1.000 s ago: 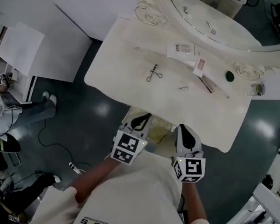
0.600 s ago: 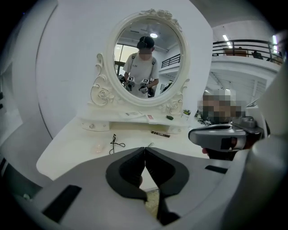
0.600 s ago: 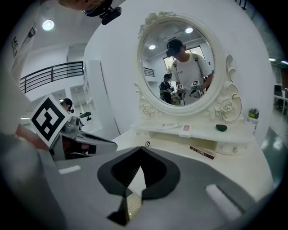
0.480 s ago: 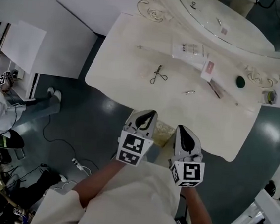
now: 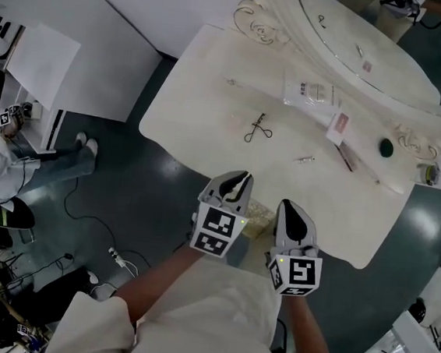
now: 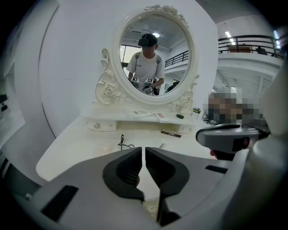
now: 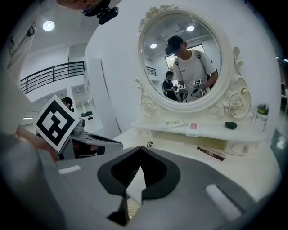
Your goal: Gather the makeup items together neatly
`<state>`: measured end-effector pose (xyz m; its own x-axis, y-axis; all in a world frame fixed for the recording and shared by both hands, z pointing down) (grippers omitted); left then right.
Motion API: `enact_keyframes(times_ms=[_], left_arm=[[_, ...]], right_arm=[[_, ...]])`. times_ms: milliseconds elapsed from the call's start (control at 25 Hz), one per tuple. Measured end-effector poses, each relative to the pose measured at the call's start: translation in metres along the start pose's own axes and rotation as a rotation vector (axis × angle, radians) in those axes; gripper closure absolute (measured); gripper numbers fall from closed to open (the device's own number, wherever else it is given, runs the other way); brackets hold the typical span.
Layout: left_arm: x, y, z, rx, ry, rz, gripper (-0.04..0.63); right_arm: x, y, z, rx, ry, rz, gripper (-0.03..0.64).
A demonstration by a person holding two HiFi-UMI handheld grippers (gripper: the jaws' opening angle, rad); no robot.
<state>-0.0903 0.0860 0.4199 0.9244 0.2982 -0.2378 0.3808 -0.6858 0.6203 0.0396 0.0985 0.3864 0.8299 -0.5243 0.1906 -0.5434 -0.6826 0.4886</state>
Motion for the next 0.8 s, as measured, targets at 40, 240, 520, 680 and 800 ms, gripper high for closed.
enact_keyframes(times_ms=[40, 240, 520, 680, 800], left_arm=[[-0.004, 0.002, 0.000, 0.000, 0.000, 0.009, 0.584], [-0.016, 0.016, -0.001, -0.006, -0.009, 0.024, 0.554], [-0.028, 0.037, 0.000, -0.014, -0.024, 0.046, 0.512], [-0.035, 0.051, 0.000, -0.020, -0.013, 0.055, 0.512], [-0.041, 0.061, -0.002, -0.032, -0.020, 0.063, 0.512]], right_arm=[[0.000, 0.003, 0.000, 0.001, 0.001, 0.001, 0.614], [0.003, 0.014, -0.004, -0.014, 0.005, 0.012, 0.614], [0.007, 0.028, -0.006, -0.031, 0.009, 0.027, 0.614], [0.012, 0.036, -0.005, -0.031, 0.016, 0.036, 0.614], [0.014, 0.039, -0.004, -0.033, 0.019, 0.035, 0.614]])
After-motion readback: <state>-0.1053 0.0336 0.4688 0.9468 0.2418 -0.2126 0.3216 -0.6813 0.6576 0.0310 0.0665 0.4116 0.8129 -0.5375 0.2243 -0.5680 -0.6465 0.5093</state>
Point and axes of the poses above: the fingertips, and each gripper's own axes: y forward along the fingers, x to its right, z out of its top, the point moved 4 cm from there along -y, backward along the fingers, and after that the axes turned 6 degrees about -z, right-handed, at the moved point
